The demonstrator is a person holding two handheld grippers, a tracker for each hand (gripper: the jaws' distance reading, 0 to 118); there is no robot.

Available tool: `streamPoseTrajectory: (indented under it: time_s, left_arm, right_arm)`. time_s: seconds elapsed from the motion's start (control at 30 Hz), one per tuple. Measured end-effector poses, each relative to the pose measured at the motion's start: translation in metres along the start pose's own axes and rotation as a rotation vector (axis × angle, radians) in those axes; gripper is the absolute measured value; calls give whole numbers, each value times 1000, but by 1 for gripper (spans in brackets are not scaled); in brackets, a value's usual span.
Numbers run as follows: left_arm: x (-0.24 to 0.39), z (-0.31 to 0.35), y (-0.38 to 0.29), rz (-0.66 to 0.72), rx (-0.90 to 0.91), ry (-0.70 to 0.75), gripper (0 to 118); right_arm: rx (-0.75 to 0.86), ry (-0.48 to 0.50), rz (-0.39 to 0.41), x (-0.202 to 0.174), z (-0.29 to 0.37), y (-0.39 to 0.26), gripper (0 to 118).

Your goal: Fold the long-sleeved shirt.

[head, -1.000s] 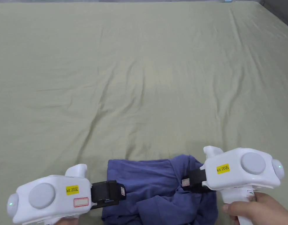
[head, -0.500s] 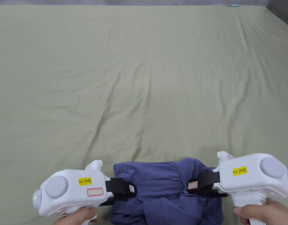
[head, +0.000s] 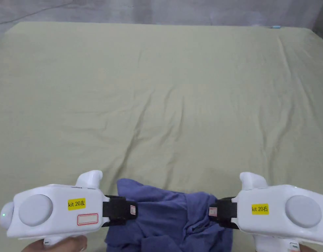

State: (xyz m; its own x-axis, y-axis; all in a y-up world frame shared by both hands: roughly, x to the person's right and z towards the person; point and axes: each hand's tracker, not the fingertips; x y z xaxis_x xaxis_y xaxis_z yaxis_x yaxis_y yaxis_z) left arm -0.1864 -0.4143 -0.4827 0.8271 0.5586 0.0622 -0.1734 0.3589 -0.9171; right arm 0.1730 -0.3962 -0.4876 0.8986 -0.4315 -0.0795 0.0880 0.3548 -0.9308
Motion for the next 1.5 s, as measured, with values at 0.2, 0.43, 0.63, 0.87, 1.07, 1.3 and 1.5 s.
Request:
streamPoseTrajectory:
  time_s: [0.2,0.43,0.63,0.87,1.07,1.3,1.5]
  left_arm:
    - [-63,66,11,4,22,187,5]
    - [-179,149,18,120,16,540,5]
    - [-245,189,19,134,-60,802,5]
    - [-253,180,11,147,-75,790,5]
    - [-229,188,14,135,11,935,118]
    - [-136,227,23,16,418,825,112]
    - [-12,193,52,-219,469,569,0]
  right_arm:
    - [15,65,140,-85,-14,-9,0]
    - [-38,187,302,-183,-40,-28,0]
    - [-43,217,368,-222,-44,-37,0]
    - [-29,254,406,-243,-38,-36,0]
    - [-26,269,415,-239,-32,-35,0]
    - [11,265,344,-205,-13,-22,0]
    - [259,149,322,-157,57,13,0]
